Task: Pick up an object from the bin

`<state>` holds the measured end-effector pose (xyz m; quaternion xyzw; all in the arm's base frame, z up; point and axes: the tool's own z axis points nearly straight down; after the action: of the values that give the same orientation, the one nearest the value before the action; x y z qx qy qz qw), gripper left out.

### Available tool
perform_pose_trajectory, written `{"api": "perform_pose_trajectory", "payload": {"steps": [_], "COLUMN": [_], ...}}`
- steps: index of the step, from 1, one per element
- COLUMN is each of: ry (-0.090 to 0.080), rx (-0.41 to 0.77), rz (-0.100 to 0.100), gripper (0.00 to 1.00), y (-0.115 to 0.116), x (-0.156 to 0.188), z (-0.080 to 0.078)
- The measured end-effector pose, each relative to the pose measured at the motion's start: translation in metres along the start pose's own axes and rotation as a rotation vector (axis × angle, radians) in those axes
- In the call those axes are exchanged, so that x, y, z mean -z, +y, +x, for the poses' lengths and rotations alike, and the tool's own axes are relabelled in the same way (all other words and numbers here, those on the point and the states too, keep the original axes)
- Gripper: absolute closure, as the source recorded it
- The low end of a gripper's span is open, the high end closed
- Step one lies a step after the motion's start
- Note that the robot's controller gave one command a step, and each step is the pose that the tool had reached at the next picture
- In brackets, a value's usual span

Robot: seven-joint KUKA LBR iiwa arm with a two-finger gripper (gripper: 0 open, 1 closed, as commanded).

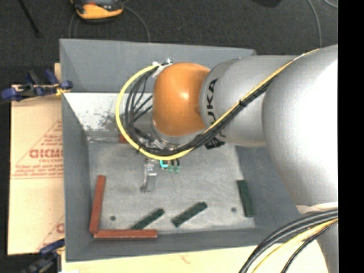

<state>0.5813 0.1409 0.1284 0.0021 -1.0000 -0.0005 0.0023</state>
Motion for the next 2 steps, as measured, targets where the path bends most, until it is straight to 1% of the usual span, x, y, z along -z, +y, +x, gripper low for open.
{"api": "perform_pose_trajectory", "payload": {"steps": [1,2], "ry": [-0.008,-0.010], "rx": [-0.003,-0.007], "rz": [-0.001,-0.001], "gripper": [0.00,0.00], "y": [0.000,-0.049], "x": [0.004,-0.010], "z": [-0.002,0.041]}}
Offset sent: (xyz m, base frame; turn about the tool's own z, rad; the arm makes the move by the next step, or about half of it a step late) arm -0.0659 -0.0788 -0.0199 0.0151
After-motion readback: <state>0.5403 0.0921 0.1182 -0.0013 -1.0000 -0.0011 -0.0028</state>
